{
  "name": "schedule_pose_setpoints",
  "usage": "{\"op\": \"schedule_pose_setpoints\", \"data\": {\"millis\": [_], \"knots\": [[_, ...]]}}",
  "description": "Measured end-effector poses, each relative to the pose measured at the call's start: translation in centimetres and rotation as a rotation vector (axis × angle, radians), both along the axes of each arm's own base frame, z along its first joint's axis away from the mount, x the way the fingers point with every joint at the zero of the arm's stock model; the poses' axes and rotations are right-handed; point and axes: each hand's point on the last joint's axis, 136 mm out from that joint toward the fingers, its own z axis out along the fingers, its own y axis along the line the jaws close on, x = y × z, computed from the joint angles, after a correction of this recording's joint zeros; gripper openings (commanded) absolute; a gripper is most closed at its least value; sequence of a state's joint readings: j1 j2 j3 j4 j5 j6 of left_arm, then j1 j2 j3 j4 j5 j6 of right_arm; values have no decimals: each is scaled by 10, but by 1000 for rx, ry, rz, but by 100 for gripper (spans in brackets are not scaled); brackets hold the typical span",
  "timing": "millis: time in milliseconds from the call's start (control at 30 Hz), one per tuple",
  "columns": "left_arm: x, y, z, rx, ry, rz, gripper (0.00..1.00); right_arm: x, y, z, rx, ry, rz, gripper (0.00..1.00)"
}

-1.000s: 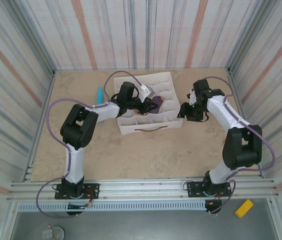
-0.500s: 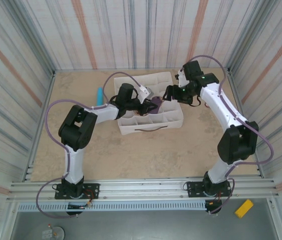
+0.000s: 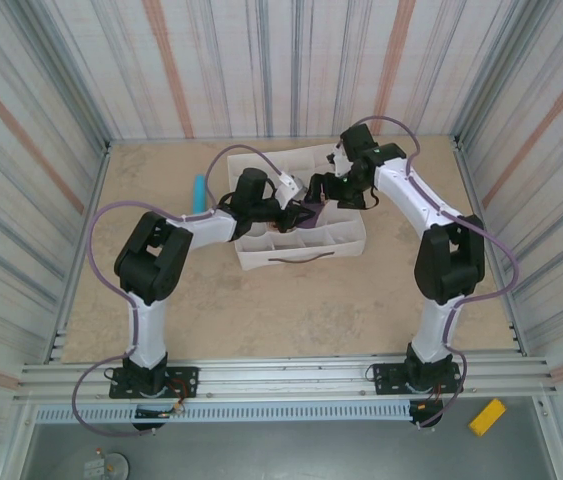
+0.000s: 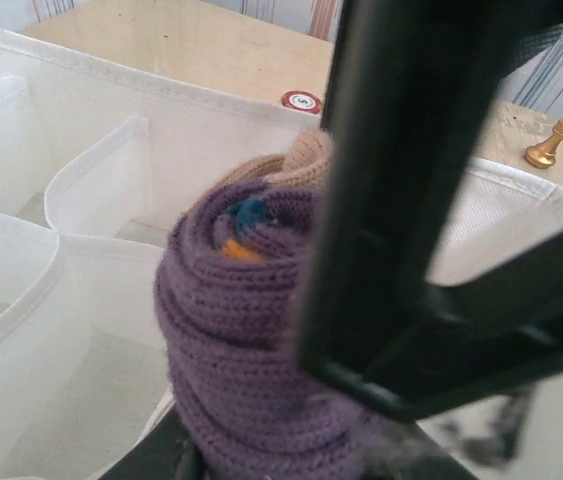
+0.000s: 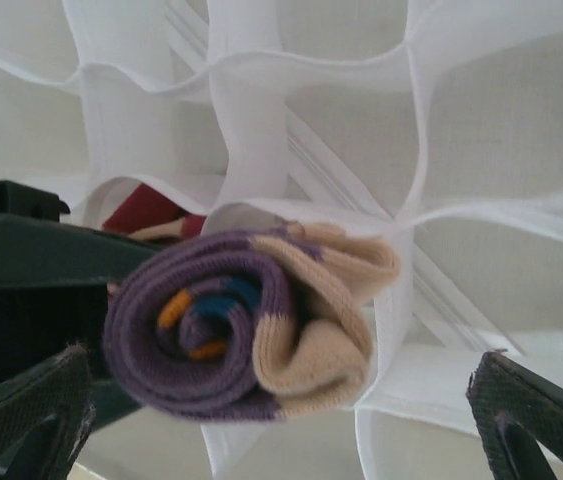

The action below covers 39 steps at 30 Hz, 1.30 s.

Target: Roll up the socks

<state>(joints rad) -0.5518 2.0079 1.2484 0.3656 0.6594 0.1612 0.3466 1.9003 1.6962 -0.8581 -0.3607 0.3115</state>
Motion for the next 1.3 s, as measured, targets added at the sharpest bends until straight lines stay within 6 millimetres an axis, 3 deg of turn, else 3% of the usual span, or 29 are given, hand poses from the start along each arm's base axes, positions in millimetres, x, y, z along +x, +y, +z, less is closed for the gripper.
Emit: {"op": "schedule_pose_setpoints", "data": {"millis": [233,500,933,1033,1133,1300], "knots": [[-2,-2,-1,3,-1,0,4,6,7,-12,11,15,8,87],[-3,-3,-2,4,-7,2,5,7,16,-11,56,10,23,57],[-4,1,-11,19,1,19,6,5,21,-20,87,15,35,22],[-5,2,-14,24,5,21,14,5,21,-23,87,16,35,16],[-6,2,-17,31,12,24,31,3,21,-27,85,23,35,13],[-7,3,-20,40,19,31,47,2,18,-32,73,29,31,12]]}}
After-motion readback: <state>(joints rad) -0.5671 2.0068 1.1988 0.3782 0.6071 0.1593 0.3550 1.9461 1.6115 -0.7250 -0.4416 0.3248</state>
